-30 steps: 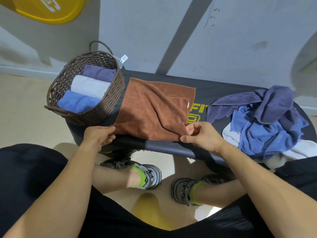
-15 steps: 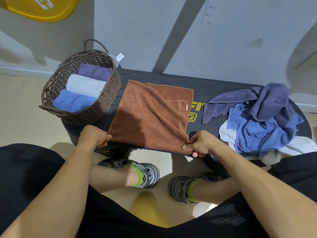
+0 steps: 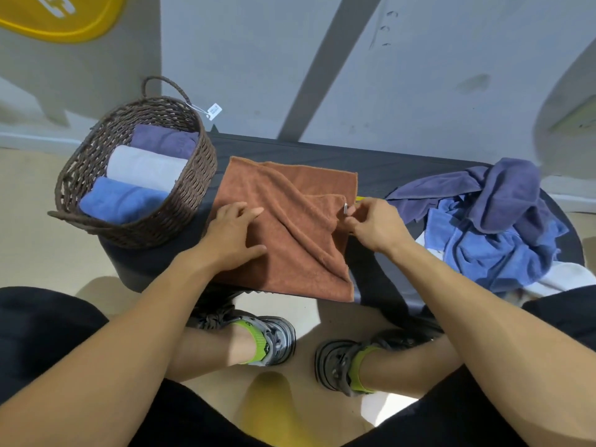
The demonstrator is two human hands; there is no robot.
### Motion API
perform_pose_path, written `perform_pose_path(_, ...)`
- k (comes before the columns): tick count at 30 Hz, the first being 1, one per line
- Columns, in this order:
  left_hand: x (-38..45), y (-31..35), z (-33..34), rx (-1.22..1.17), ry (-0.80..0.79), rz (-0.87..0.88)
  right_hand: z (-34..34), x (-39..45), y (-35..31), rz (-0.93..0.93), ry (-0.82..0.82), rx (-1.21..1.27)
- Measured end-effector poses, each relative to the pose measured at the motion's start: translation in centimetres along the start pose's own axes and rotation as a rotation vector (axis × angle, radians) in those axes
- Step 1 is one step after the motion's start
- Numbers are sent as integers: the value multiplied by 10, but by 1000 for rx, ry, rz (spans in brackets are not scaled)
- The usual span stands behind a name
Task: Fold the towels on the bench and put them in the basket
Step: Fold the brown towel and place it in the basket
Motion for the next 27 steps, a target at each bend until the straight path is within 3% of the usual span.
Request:
perform_pose_path(5,36,-2,-14,162,30,-74,3,53,-14,-163,8,-120)
perform_pose_path(8,45,-6,-12,166,-75,-79,10,82,-11,-202,-199,-204)
perform_pose_path(11,48,-7,-10,236,-79,-72,12,94,-4,-198,-399,-242)
perform_pose_path(15,53,-6,-14,265,-35,-63,7,107,6,-162,-495,-248)
perform_pose_path(18,57,-6,-20,192,-19,-97,-3,114,16,-37,-495,0)
perform_pose_path(21,60,-4,-20,170,-17,-128,-13,119,30,76,-384,171)
perform_pose_path(27,64,-1,-24,201,-74,-149,-8,124,36,103,-322,77)
Point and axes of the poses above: each hand's wrist, its own x-axis towards the middle knuckle, its own z-axis out of the palm, y = z × x, the point moved 4 cm from there along x, towards the middle knuckle, and after that the axes turned 15 degrees about -z, right-handed, at the moved point
